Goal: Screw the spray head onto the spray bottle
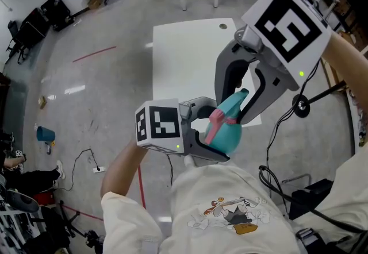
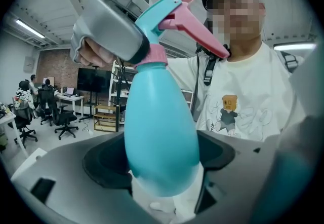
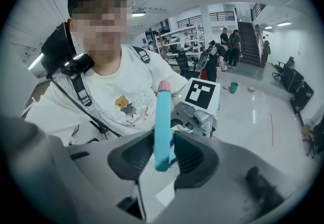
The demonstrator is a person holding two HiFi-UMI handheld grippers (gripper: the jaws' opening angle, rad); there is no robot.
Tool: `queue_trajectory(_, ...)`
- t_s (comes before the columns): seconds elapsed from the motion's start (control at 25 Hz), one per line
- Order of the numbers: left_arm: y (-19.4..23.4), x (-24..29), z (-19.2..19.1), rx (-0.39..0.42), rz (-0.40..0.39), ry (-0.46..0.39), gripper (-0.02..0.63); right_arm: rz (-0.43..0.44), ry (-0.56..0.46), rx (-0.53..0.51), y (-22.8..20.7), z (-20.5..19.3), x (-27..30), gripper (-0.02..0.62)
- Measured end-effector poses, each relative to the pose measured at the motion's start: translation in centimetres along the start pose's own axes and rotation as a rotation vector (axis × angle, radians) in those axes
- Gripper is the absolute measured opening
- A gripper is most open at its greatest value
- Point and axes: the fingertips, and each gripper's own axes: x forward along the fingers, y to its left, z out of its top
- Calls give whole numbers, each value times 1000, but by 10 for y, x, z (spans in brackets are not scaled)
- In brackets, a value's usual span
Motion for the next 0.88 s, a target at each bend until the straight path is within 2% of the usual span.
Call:
queue_trajectory(0.16, 4, 5, -2, -50, 11, 4, 407, -25, 42, -5, 1, -9, 1, 130)
queue_trajectory(0.32, 11, 11, -9, -71, 72, 9, 407, -50, 34, 50, -1, -19, 4, 130)
queue_trajectory(0.48, 25, 12, -17, -98, 161, 31, 407, -95, 68, 122, -4, -33, 4, 130)
queue_trajectory(0.72, 52, 10, -29, -143, 308, 73, 407, -165, 124, 174, -22, -56, 1, 130)
queue_trajectory(0.88, 72, 4, -40, -165, 463, 119, 407, -242, 175, 248, -33, -70, -1, 130)
